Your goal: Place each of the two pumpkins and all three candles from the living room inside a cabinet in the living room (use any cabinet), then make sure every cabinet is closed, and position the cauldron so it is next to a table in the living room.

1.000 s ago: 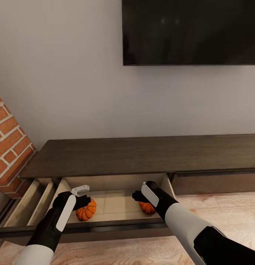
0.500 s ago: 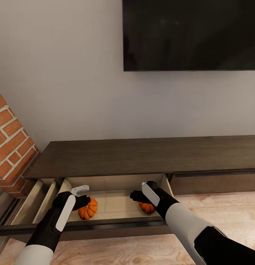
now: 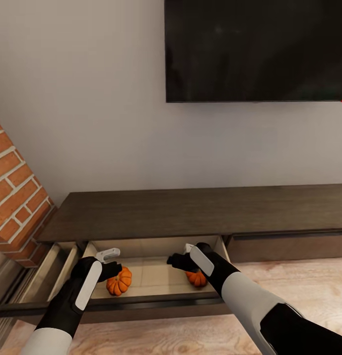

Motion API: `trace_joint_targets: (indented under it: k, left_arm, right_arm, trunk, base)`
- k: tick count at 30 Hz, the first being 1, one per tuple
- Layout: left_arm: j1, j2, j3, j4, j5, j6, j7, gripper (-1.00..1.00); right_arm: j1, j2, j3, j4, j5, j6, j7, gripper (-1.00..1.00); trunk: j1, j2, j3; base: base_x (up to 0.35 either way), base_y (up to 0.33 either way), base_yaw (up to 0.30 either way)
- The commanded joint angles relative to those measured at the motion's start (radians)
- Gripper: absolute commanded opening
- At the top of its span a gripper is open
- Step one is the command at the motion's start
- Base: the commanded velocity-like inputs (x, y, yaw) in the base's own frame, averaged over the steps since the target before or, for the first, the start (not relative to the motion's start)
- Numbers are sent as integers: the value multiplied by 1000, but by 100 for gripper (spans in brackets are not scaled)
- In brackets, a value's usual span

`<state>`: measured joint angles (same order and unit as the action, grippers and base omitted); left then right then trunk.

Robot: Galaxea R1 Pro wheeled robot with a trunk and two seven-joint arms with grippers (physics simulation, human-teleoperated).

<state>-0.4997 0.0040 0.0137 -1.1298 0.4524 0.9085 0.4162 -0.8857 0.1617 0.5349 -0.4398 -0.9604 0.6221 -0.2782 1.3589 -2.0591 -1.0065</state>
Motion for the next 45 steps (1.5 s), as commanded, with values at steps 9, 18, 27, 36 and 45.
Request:
trace_joint_targets:
  k: [9,18,27,36,45]
  left_arm:
    - [0,0,0,-4,10,3,9,100]
    - [0,0,0,-9,9,3,10,100]
    - [0,-1,-1,-10,9,4,10,100]
    - [1,-1,-1,-10,9,4,10,100]
    - [1,-1,-1,-10,9,4,10,100]
  right_arm:
    - [-1,-2,7,-2,-11,1,3,100]
    - [-1,-2,7,-2,-10,2,39,100]
    - [-1,-2,7,-2,-10,1,46,100]
    - [-1,-2,7,-2,-9,1,117,100]
    - [-1,-2,7,-2,-9,1,122,100]
  trunk:
    - [-35,63,27]
    - [-69,126,56]
    - [-104,189,84]
    - [-138,252,112]
    - [-173,315,140]
  base:
    - [-123,0,0]
    - [-37,0,0]
    - [0,0,0]
    - [-102,0,0]
    - [-50,0,0]
